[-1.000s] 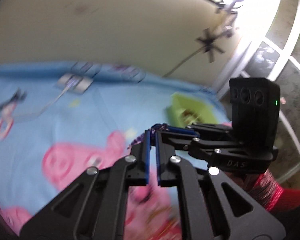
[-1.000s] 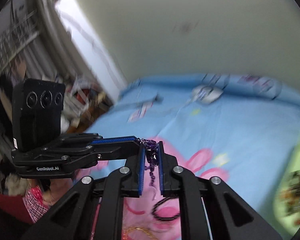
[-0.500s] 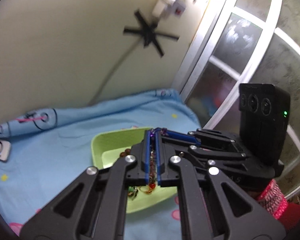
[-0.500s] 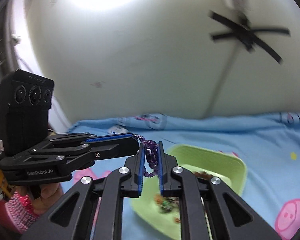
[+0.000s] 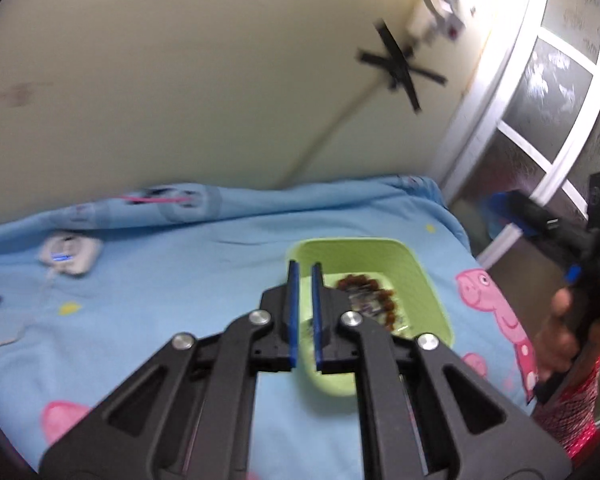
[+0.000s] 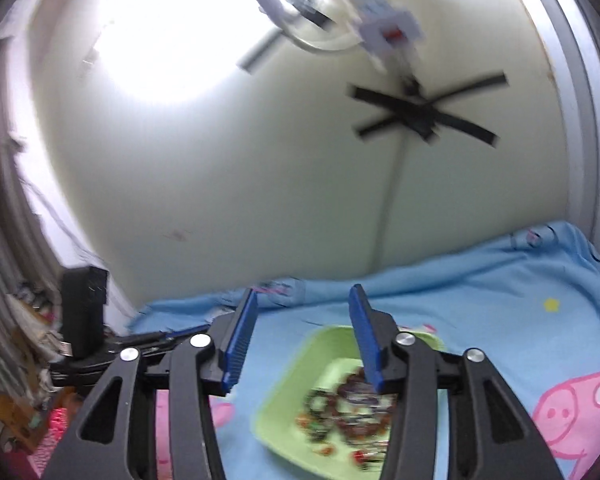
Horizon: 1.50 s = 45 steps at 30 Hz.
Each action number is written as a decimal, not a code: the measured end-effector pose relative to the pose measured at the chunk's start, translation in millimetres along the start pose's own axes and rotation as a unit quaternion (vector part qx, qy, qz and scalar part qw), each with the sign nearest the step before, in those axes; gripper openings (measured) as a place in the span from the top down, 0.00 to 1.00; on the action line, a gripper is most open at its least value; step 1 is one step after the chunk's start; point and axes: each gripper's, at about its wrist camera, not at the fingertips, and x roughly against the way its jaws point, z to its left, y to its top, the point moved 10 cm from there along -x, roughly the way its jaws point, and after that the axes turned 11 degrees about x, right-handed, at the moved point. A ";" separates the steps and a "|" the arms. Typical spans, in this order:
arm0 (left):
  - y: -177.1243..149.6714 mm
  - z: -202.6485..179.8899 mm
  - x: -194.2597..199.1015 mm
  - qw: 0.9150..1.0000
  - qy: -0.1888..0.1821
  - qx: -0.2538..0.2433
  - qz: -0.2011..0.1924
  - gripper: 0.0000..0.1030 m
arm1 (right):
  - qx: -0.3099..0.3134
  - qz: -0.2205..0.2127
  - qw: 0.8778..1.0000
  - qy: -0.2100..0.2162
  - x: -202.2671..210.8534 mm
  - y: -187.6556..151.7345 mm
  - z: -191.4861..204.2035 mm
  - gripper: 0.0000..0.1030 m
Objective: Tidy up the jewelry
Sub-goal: 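Carry the purple strand to the basket with both tools and release it, then reach the left tool to the pale pink bead bracelet and grasp it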
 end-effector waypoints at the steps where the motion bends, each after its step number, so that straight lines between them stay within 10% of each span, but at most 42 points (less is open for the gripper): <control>1: -3.2 12.6 10.1 1.000 0.011 0.003 -0.007 0.95 | 0.006 -0.003 1.000 0.012 -0.1 0.4 10.4 0.69; 9: -101.9 147.2 65.1 0.988 0.147 0.055 0.004 0.95 | 0.061 0.119 0.986 0.096 -55.1 -119.8 111.3 0.69; 19: -199.8 198.8 95.6 0.982 0.144 0.110 0.044 0.95 | 0.138 0.247 0.949 0.138 -73.8 -241.2 193.9 0.69; 22: -211.5 192.2 105.4 0.986 0.109 0.117 0.042 0.95 | 0.173 0.259 0.940 0.137 -73.0 -255.5 208.2 0.69; 26: -218.3 169.5 113.7 0.992 0.073 0.092 0.038 0.93 | 0.281 0.256 0.923 0.066 -72.2 -266.7 209.3 0.98; 32: -229.4 133.2 116.8 0.998 0.050 0.038 0.029 0.46 | 0.226 0.263 0.938 -0.002 -56.4 -252.0 153.7 0.98; 37: -241.6 125.7 94.0 0.995 0.080 0.003 0.055 0.46 | 0.192 0.250 0.947 0.062 -38.5 -247.3 167.6 0.74; 45: -241.3 138.0 90.4 0.990 0.128 -0.019 0.047 0.60 | 0.232 0.255 0.933 0.099 -73.6 -253.3 222.4 0.72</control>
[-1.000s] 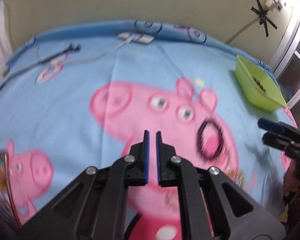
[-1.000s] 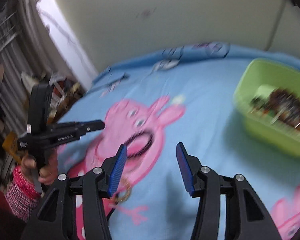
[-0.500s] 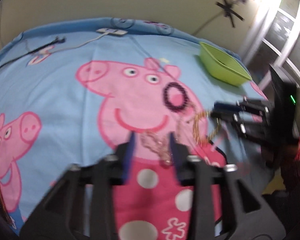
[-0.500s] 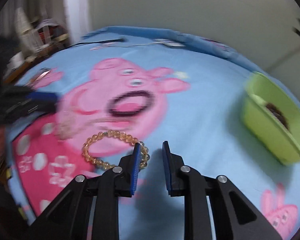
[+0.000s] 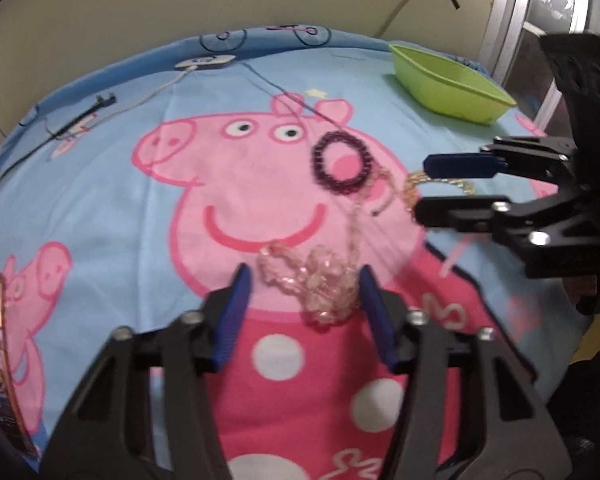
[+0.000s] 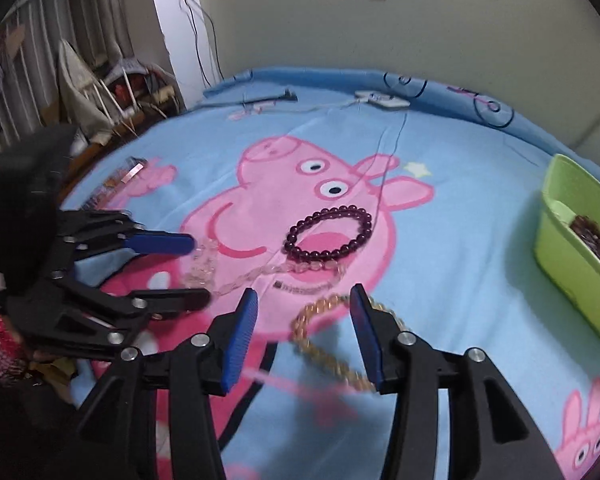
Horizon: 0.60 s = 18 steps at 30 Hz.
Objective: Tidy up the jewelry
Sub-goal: 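Reach the left tool to the pale pink bead bracelet and grasp it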
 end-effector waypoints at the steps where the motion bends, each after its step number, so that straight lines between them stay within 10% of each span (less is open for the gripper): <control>1: 1.3 6.3 0.9 1.000 0.001 0.006 0.000 0.72 | -0.004 0.007 1.000 -0.005 -6.9 0.2 -3.1 0.72; 11: 15.5 105.5 11.6 0.981 -0.031 0.191 0.003 0.85 | 0.083 0.006 0.994 0.067 -36.0 25.7 69.5 0.82; 18: 8.8 111.3 24.2 0.978 -0.052 0.204 -0.003 0.77 | 0.100 0.004 0.993 0.056 -46.9 53.0 74.1 0.79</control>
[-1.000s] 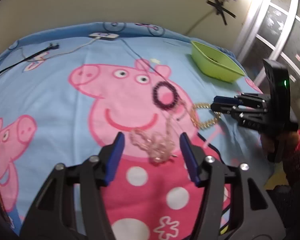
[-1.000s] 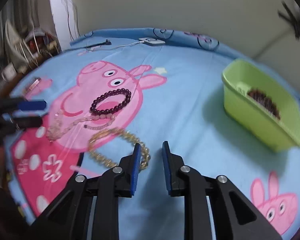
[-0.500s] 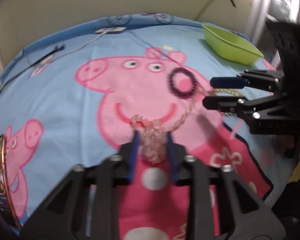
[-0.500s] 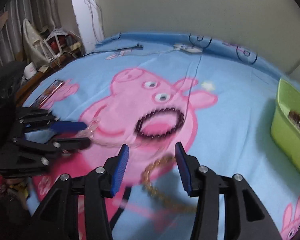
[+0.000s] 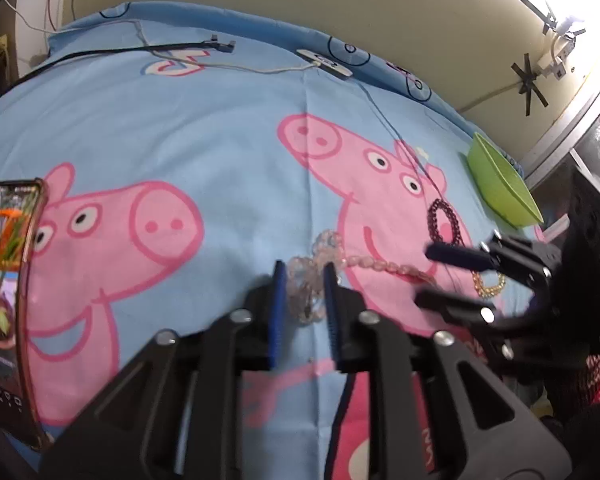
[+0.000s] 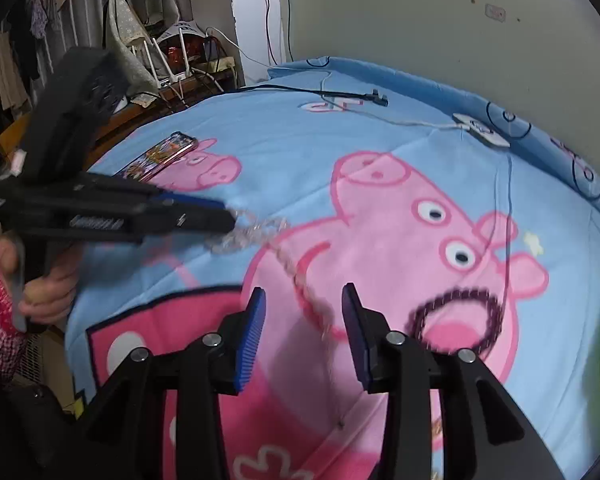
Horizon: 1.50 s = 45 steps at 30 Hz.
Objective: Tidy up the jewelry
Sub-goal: 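Reach the left tool to the pale pink bead bracelet and grasp it, then carry the pale pink bracelet to the basket and open the left tool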
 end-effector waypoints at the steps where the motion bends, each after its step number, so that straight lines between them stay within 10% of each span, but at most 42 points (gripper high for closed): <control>1: -0.9 -1.5 1.2 1.000 -0.004 0.000 -0.003 0.70 | 0.006 0.004 1.000 0.001 -4.5 4.6 -0.4 0.79; 6: -4.0 -9.9 -2.0 1.000 -0.008 -0.027 -0.008 0.68 | 0.036 0.019 0.999 0.007 -31.6 13.6 6.7 0.79; 7: -4.2 -9.4 -5.5 0.999 -0.003 -0.032 -0.008 0.83 | 0.040 0.017 0.999 0.010 -36.3 19.1 9.4 0.79; 11: 5.5 -6.0 -4.7 1.000 -0.023 -0.005 -0.002 0.91 | 0.028 0.011 0.998 0.056 -51.4 34.3 12.8 1.00; 22: 61.5 -92.5 40.5 0.992 -0.115 -0.042 -0.042 0.91 | -0.151 -0.083 0.977 0.123 18.8 52.3 -45.8 1.00; 34: 105.5 -274.8 32.4 0.970 -0.165 -0.172 -0.049 0.91 | -0.207 -0.207 0.956 -0.009 173.7 49.5 -180.9 1.00; 45: 95.6 -397.9 -56.1 0.958 -0.189 -0.213 0.019 0.91 | -0.275 -0.200 0.932 -0.126 240.6 -37.6 -278.8 1.00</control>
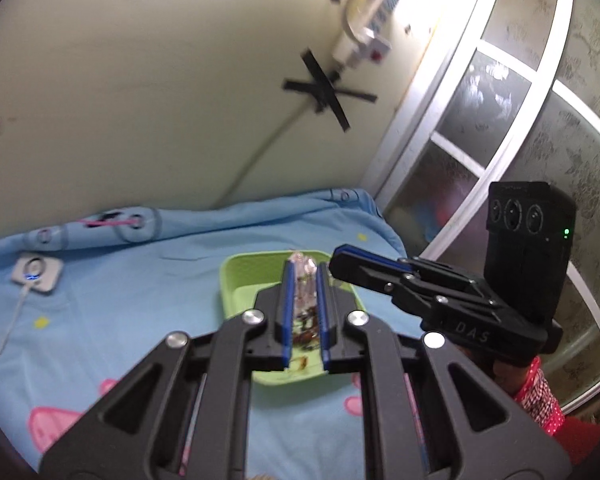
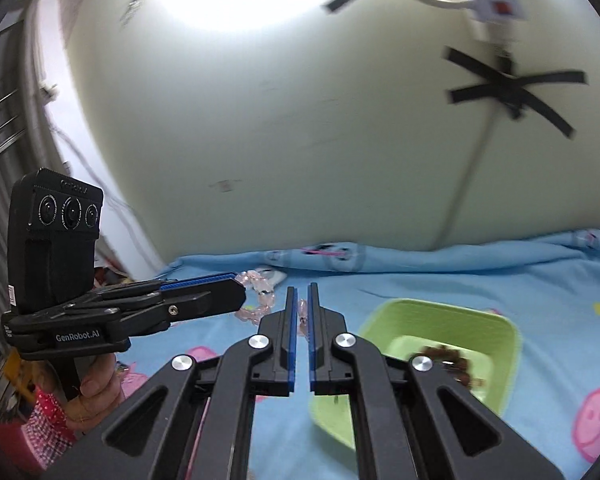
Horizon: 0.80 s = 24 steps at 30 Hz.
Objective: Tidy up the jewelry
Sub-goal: 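Carry the pale pink bracelet to the basket and open the left tool, then reach the left tool to the dark purple bead bracelet and grasp it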
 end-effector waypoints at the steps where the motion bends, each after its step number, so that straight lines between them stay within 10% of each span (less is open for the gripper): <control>1: -1.8 -2.5 -14.1 1.000 0.003 -0.001 0.009 0.91 | -0.004 0.002 1.000 -0.005 -0.4 -2.8 -7.1 1.00; 11: -26.4 33.0 -46.2 0.997 0.055 0.022 0.043 0.84 | -0.084 -0.025 0.995 -0.040 5.4 -29.5 -68.5 0.95; 18: -61.4 111.3 32.9 0.991 0.121 0.049 0.002 0.84 | -0.062 -0.015 0.997 0.031 -1.2 -52.1 -8.4 0.88; 24: -119.2 174.8 76.4 0.979 0.184 0.087 0.005 0.83 | -0.005 0.075 0.993 0.088 -43.2 -117.1 67.7 0.88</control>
